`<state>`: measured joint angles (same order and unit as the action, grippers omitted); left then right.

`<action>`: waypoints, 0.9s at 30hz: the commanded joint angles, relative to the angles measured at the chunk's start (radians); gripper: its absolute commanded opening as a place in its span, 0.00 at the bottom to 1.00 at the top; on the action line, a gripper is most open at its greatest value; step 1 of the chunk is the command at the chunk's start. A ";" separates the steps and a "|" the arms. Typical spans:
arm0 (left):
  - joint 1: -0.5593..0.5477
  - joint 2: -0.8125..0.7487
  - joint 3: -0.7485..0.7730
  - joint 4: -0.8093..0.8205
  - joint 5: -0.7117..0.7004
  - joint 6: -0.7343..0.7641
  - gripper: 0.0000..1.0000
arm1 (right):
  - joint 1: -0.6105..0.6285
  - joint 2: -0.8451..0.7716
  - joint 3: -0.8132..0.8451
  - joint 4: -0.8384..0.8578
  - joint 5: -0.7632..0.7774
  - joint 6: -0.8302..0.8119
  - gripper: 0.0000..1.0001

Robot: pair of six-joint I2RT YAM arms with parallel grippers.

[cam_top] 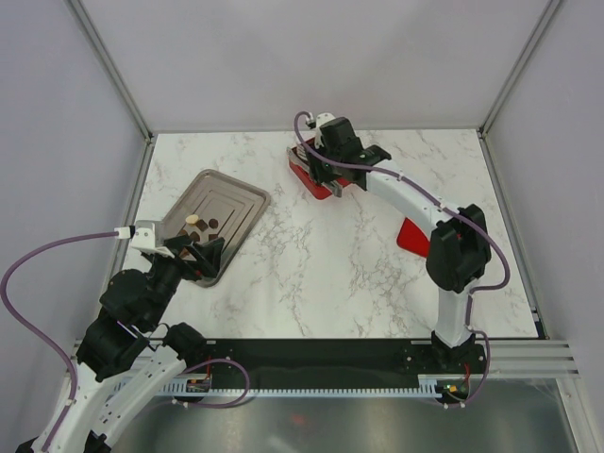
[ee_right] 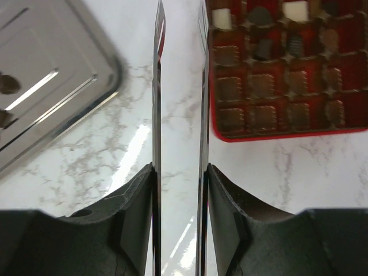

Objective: Pack the chocolate

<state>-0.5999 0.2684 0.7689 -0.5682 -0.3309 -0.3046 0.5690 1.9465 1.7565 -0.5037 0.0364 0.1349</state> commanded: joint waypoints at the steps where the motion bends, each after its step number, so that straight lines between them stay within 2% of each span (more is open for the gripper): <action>1: 0.002 0.003 0.001 0.045 -0.002 0.035 1.00 | 0.104 -0.029 -0.015 0.062 -0.035 0.022 0.48; 6: 0.002 0.002 0.001 0.045 -0.002 0.035 1.00 | 0.244 0.047 -0.003 0.091 -0.033 0.022 0.48; 12: 0.002 -0.001 0.001 0.047 -0.003 0.035 1.00 | 0.339 0.156 0.075 0.097 -0.085 -0.026 0.49; 27: 0.002 -0.004 0.001 0.045 -0.010 0.036 1.00 | 0.402 0.325 0.205 0.094 -0.101 -0.052 0.52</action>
<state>-0.5999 0.2680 0.7689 -0.5682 -0.3313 -0.3046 0.9649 2.2452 1.9018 -0.4370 -0.0563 0.0906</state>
